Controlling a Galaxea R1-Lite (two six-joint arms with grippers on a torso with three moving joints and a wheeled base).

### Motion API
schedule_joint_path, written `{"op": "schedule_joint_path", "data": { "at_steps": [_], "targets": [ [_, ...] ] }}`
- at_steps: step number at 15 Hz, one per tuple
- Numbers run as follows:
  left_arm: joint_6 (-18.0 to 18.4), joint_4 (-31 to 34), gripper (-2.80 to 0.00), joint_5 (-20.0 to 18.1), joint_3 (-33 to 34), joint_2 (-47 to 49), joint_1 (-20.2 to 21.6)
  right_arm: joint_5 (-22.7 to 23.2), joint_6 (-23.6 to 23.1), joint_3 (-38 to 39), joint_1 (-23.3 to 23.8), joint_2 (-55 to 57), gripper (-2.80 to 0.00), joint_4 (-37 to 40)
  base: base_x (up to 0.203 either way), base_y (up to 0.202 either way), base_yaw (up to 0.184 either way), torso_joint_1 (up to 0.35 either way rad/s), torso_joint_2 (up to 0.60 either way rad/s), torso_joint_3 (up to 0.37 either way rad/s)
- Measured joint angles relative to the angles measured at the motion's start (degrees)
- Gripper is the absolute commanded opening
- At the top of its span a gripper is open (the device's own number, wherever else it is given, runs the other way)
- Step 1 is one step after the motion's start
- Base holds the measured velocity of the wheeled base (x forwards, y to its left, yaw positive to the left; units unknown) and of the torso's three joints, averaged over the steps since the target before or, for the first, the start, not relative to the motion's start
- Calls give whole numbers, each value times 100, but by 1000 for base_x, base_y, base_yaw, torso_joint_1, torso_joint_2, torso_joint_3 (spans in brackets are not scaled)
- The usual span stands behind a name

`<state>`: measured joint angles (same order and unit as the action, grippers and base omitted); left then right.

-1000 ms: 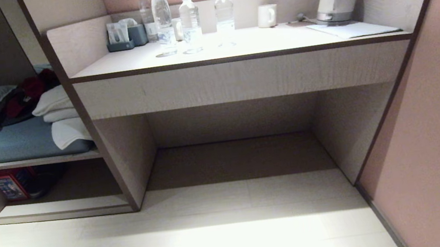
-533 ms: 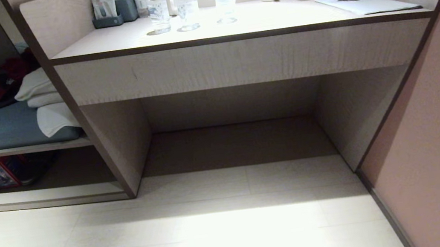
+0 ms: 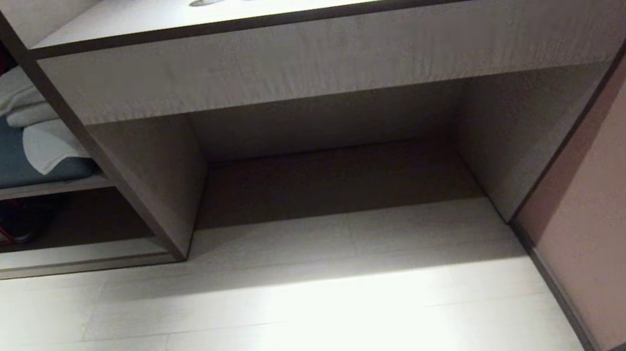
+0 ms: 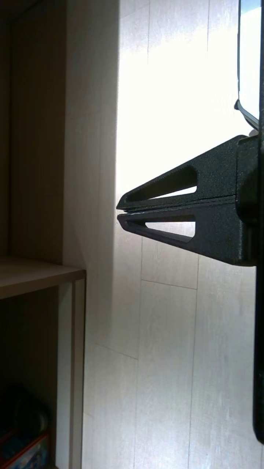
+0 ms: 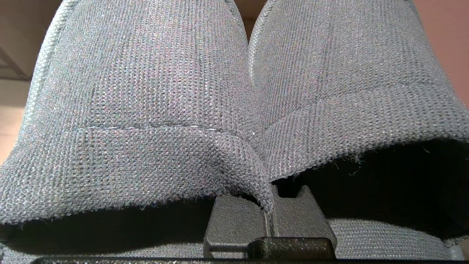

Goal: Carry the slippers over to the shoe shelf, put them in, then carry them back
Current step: Place the slippers on the floor

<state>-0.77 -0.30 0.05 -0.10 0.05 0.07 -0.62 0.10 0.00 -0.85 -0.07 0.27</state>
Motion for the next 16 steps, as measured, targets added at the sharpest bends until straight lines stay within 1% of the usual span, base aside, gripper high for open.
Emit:
{"op": "schedule_joint_path", "data": {
  "at_steps": [16],
  "targets": [
    [2, -4, -280, -3, 0, 0, 0, 1, -2, 0, 0, 0, -280, -2, 0, 0, 0, 2, 3, -198]
  ]
}}
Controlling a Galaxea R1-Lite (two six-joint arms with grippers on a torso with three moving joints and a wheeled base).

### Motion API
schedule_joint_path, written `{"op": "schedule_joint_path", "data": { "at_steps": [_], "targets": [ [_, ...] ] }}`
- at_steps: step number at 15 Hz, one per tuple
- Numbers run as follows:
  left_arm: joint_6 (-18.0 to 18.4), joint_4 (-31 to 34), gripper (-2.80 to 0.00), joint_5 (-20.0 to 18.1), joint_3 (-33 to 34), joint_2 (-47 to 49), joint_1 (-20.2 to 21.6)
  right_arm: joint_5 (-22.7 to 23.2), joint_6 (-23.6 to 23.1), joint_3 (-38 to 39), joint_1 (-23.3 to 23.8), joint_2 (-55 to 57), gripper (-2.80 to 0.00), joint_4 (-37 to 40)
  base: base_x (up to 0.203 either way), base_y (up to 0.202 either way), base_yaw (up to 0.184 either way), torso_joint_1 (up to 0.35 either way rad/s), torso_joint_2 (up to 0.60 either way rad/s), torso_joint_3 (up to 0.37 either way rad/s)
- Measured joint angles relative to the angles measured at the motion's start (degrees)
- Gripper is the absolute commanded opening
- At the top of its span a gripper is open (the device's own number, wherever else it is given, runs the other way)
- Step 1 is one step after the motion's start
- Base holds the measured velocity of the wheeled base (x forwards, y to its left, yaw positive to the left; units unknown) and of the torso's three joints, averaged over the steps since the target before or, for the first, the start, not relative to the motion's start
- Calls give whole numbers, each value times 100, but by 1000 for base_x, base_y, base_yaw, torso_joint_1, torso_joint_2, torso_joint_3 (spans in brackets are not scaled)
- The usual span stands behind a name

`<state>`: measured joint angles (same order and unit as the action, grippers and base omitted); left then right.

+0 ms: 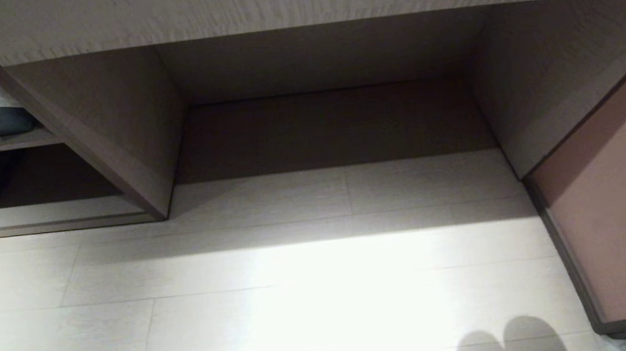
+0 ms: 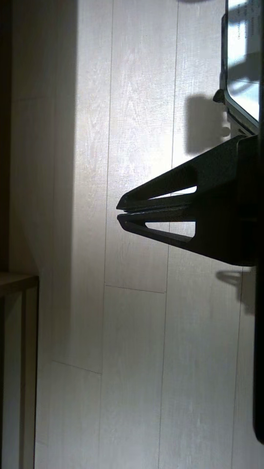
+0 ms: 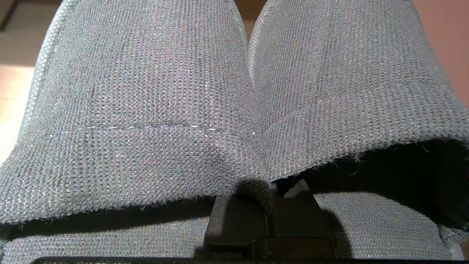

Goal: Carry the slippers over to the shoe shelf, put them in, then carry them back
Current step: Place the slippers on the floor

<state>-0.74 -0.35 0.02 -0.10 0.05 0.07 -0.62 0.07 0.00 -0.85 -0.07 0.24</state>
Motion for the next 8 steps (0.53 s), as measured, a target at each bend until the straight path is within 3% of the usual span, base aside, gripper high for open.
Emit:
{"op": "schedule_joint_path", "data": {
  "at_steps": [8],
  "targets": [
    [-5, 0, -280, -2, 0, 0, 0, -1, 3, 0, 0, 0, -280, -1, 0, 0, 0, 3, 4, -195]
  ]
}}
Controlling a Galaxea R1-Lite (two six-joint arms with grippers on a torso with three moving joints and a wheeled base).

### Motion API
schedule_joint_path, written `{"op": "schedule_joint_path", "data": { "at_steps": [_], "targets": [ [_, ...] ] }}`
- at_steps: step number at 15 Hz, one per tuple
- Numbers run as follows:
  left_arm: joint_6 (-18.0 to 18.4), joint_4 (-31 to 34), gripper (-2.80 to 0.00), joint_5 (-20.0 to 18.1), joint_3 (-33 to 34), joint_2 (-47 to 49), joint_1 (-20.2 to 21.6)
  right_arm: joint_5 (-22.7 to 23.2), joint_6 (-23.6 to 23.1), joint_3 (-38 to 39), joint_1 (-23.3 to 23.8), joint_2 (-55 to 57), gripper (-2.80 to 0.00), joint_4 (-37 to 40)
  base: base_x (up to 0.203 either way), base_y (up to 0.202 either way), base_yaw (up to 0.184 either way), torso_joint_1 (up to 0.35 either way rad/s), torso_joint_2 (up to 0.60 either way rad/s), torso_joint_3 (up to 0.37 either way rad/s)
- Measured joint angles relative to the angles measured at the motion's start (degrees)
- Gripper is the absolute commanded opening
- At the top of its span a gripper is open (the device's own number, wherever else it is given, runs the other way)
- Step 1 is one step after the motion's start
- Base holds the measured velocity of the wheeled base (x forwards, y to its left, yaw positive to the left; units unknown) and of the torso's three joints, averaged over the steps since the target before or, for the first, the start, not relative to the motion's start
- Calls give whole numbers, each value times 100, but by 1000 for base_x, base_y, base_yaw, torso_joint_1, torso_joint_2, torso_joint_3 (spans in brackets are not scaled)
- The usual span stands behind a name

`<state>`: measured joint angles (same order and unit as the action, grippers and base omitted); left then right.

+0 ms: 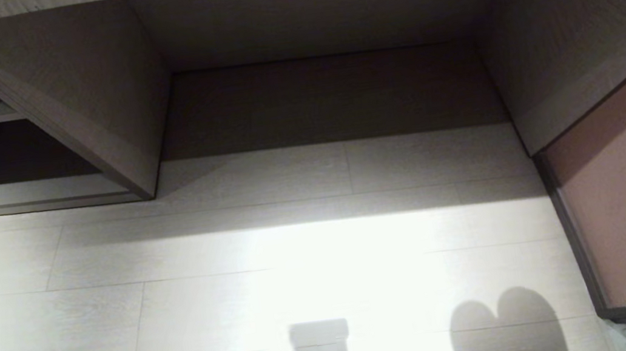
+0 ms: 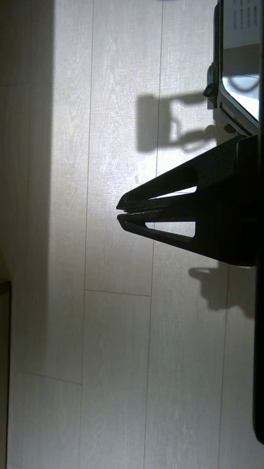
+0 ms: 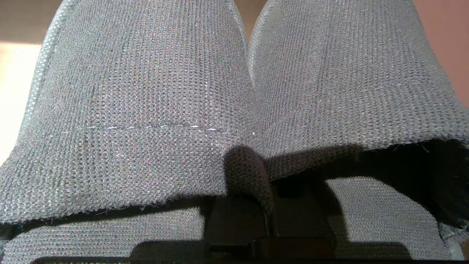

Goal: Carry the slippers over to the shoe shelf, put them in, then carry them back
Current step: Place the slippers on the floor

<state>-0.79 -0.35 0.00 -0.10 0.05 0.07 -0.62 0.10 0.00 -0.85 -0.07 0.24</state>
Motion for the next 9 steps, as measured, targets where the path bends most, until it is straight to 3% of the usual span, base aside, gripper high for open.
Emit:
{"op": "schedule_joint_path", "data": {
  "at_steps": [9],
  "targets": [
    [6, 2, -280, 4, 0, 0, 0, 0, 1, 0, 0, 0, -280, 1, 0, 0, 0, 3, 2, -195]
  ]
}}
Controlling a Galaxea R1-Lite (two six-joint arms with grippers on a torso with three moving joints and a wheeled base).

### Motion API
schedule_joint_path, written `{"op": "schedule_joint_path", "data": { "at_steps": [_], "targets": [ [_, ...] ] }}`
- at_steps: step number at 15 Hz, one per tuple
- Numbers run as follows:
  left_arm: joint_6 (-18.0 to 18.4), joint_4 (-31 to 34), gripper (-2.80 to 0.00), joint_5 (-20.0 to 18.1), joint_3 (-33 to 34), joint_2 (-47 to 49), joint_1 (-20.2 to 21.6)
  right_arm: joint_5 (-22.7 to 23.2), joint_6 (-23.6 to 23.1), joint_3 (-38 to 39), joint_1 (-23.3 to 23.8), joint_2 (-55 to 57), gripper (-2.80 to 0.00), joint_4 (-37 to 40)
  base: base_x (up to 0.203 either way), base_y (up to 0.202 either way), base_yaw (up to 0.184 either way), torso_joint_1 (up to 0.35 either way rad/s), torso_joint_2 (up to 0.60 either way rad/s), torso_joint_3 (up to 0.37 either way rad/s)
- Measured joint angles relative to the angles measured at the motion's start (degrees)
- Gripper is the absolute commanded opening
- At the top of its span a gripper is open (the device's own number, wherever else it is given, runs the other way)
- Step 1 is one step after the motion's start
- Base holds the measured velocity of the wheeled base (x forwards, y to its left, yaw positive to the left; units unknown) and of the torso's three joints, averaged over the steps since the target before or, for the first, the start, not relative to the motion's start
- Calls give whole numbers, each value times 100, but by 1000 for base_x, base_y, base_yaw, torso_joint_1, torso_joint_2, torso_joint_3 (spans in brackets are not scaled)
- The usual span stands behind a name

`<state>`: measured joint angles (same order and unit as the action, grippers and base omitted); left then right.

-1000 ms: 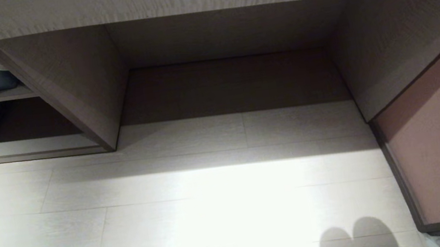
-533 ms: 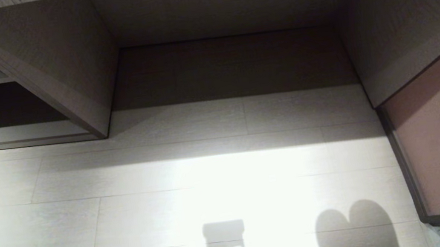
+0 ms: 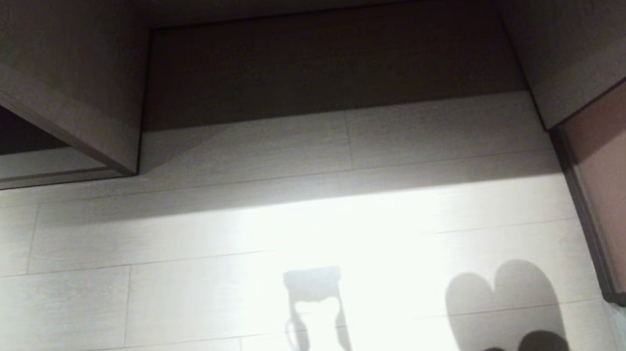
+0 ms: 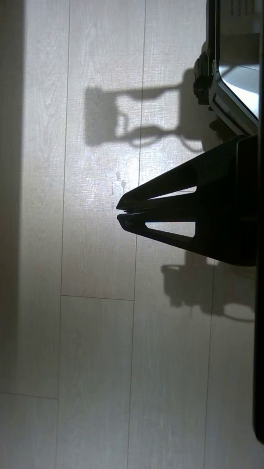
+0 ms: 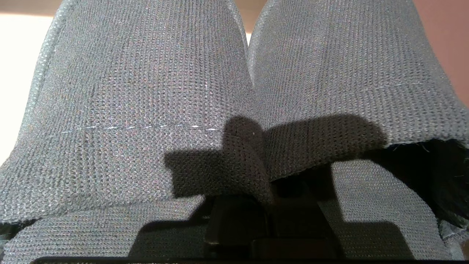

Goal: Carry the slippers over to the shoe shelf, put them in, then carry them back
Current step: Place the slippers on the floor

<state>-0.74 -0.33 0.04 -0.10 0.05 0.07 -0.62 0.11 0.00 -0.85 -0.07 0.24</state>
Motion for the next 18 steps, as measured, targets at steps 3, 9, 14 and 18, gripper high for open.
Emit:
{"op": "schedule_joint_path", "data": {
  "at_steps": [3, 9, 14, 18],
  "targets": [
    [-1, -2, -280, 2, 0, 0, 0, 0, -1, 0, 0, 0, -280, 2, 0, 0, 0, 4, 1, -197],
    [-3, 0, -280, 1, 0, 0, 0, 0, -1, 0, 0, 0, -280, 0, 0, 0, 0, 2, 3, -201],
    [-3, -3, -280, -1, 0, 0, 0, 0, -3, 0, 0, 0, -280, 2, 0, 0, 0, 6, 1, -194],
    [-3, -1, -280, -4, 0, 0, 0, 2, -3, 0, 0, 0, -280, 0, 0, 0, 0, 3, 4, -197]
  ]
}}
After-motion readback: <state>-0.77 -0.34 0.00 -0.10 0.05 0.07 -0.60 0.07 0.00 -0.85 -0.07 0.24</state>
